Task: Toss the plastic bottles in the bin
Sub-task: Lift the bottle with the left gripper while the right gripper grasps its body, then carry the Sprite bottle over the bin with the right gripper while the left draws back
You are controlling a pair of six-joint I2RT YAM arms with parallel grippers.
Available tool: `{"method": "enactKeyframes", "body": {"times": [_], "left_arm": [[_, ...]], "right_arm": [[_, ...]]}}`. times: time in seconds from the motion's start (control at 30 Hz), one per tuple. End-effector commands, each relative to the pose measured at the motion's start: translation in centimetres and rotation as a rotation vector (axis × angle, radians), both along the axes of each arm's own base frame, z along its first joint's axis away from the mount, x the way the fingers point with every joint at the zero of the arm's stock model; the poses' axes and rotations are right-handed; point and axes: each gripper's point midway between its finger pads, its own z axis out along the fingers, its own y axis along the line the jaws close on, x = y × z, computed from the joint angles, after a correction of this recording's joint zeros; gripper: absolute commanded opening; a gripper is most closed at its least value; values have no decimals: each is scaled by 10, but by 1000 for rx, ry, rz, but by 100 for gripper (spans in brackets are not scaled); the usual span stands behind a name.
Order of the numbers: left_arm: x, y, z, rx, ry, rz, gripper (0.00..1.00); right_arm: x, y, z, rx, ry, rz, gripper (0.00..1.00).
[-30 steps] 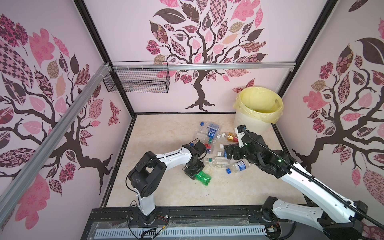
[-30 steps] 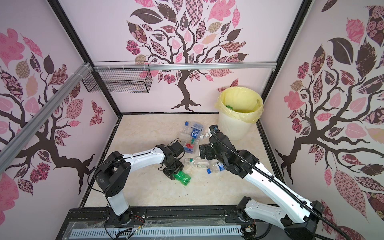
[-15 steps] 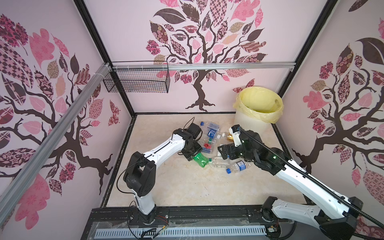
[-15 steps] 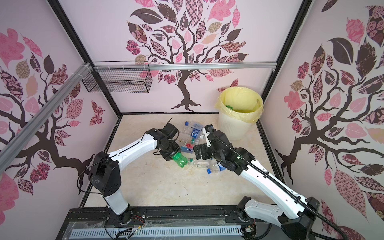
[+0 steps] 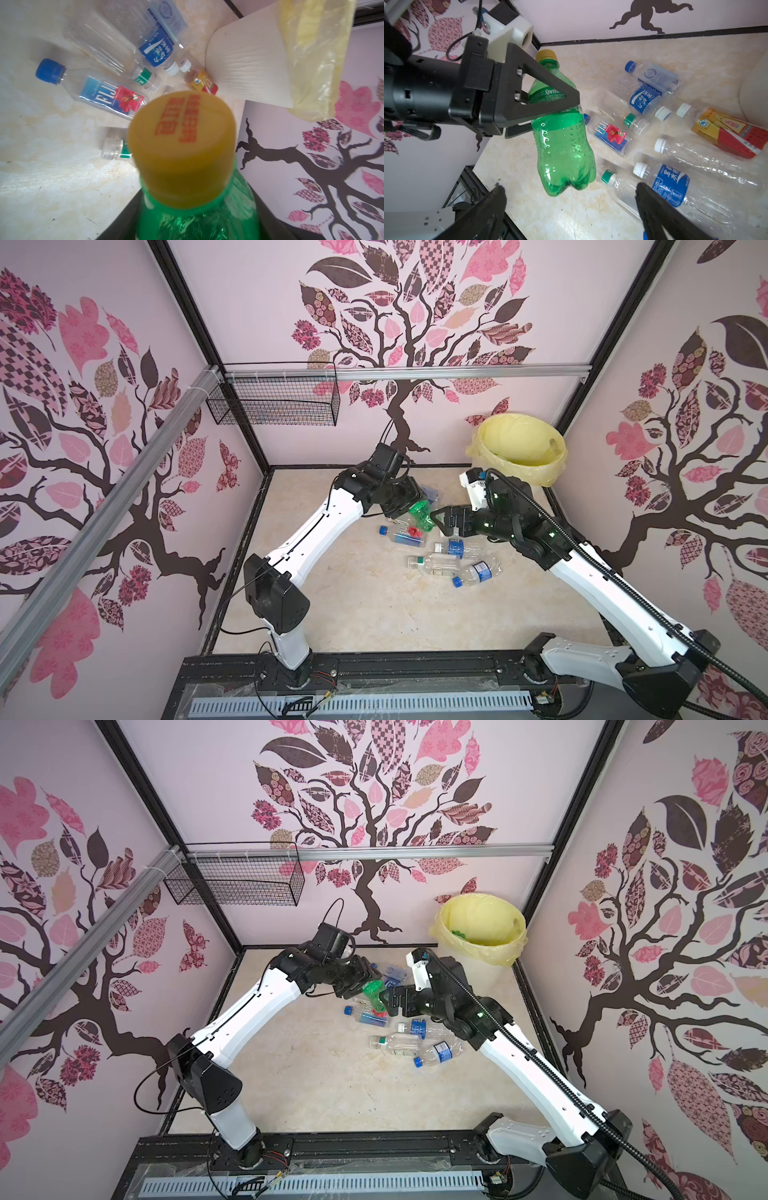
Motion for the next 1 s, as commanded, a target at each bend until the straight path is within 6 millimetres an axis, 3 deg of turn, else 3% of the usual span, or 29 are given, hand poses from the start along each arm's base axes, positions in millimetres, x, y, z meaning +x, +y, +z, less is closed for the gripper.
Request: {"method": "enactKeyframes", "body": {"times": [0.0,0.23,0.47,0.7,0.97], "left_arm": [[2,-15,39,-92,-76,-58,55],[-3,-24,72,-184,-96,-89,54],[-9,-28,80,-233,-85,-108,55],[-8,-23,86,-235,-107,-84,55],[-1,-15,88,-222,-120,-55,71]], "right_arm": [[5,11,19,54,-17,33,99],[24,7,36,92,-41,13,99],[30,17,42,133,-52,43,96],[32,23,37,160,-37,55,78],[30,23,37,175,-32,55,53]]}}
